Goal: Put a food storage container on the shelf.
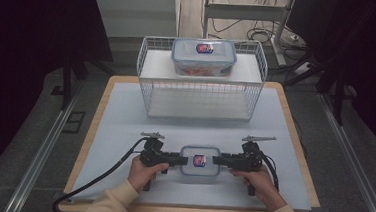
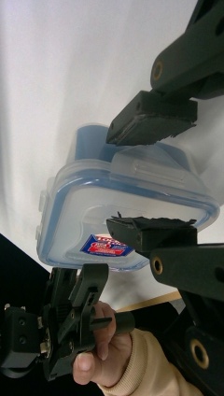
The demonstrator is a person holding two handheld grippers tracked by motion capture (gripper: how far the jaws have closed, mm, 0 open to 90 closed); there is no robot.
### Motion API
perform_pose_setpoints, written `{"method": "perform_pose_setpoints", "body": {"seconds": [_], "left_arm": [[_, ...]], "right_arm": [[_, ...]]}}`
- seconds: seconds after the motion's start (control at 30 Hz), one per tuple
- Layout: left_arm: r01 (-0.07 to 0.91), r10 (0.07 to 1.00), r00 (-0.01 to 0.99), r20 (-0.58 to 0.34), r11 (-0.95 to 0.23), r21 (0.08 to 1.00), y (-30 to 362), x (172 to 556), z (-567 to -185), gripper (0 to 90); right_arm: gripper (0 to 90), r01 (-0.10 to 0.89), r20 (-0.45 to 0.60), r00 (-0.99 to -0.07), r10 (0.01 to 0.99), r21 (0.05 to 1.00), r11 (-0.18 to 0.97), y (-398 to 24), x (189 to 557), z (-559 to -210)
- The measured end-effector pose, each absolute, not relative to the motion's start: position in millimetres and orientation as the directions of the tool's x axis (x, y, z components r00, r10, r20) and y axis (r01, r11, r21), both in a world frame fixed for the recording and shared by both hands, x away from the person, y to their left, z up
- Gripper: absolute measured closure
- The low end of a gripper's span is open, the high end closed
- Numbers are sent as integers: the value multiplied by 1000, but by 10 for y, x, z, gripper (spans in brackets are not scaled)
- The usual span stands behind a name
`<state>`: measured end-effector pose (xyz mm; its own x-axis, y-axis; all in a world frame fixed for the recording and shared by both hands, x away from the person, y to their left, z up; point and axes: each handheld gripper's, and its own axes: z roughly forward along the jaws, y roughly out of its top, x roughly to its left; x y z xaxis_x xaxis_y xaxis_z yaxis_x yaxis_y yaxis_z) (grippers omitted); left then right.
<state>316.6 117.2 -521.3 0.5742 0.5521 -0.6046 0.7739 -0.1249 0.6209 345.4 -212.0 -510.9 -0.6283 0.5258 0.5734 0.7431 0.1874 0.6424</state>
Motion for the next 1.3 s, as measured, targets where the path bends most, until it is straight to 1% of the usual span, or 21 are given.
{"method": "perform_pose_setpoints", "body": {"seconds": [0.2, 0.23, 0.27, 0.3, 0.33, 0.4, 0.63, 0.73, 0.77, 0.83, 0.9, 0.97, 1.07, 1.13, 1.27, 1.3], "left_arm": [[760, 554, 588, -590, -127, 638, 1173, 3148, -5191, 541], [759, 552, 588, -591, -126, 638, 1171, 3144, -5187, 542], [759, 545, 591, -595, -125, 639, 1169, 3141, -5181, 545], [764, 531, 589, -609, -119, 634, 1166, 3136, -5174, 550], [761, 523, 591, -614, -108, 640, 1153, 3124, -5163, 573], [745, 554, 604, -573, -136, 653, 1112, 3109, -5134, 572], [745, 555, 602, -575, -130, 654, 1108, 3121, -5139, 563], [752, 551, 595, -585, -126, 647, 1121, 3136, -5156, 561], [756, 553, 593, -585, -131, 642, 1125, 3144, -5166, 559], [766, 556, 580, -595, -124, 631, 1138, 3167, -5205, 532], [774, 546, 572, -612, -114, 622, 1152, 3186, -5225, 532], [773, 546, 574, -611, -116, 623, 1153, 3192, -5223, 532], [771, 547, 577, -607, -120, 625, 1151, 3189, -5219, 533], [768, 547, 580, -603, -122, 628, 1149, 3187, -5214, 535], [768, 543, 583, -605, -122, 629, 1150, 3190, -5217, 536], [766, 539, 586, -606, -124, 631, 1139, 3188, -5221, 542]], "right_arm": [[544, 743, 580, -626, 521, 647, 172, -2127, 3446, -5090], [568, 737, 577, -628, 522, 656, 162, -2132, 3443, -5081], [647, 729, 583, -624, 520, 674, 120, -2154, 3441, -5054], [703, 720, 578, -623, 527, 686, 99, -2181, 3446, -5003], [729, 700, 537, -634, 557, 705, 118, -2190, 3444, -4954], [729, 689, 518, -642, 565, 713, 129, -2207, 3445, -4929], [689, 689, 518, -636, 572, 715, 118, -2192, 3457, -4966], [675, 705, 544, -626, 558, 701, 108, -2201, 3473, -4987], [637, 710, 546, -624, 558, 694, 115, -2205, 3481, -4996], [570, 726, 533, -626, 570, 665, 175, -2189, 3489, -5065], [585, 762, 593, -596, 542, 630, 150, -2215, 3500, -5138], [585, 763, 596, -597, 537, 628, 153, -2218, 3510, -5140], [532, 778, 612, -584, 533, 609, 154, -2227, 3542, -5155], [443, 796, 628, -567, 534, 584, 158, -2241, 3574, -5176], [427, 820, 661, -542, 518, 550, 157, -2257, 3619, -5208], [424, 824, 677, -541, 499, 546, 152, -2256, 3626, -5214]]}}
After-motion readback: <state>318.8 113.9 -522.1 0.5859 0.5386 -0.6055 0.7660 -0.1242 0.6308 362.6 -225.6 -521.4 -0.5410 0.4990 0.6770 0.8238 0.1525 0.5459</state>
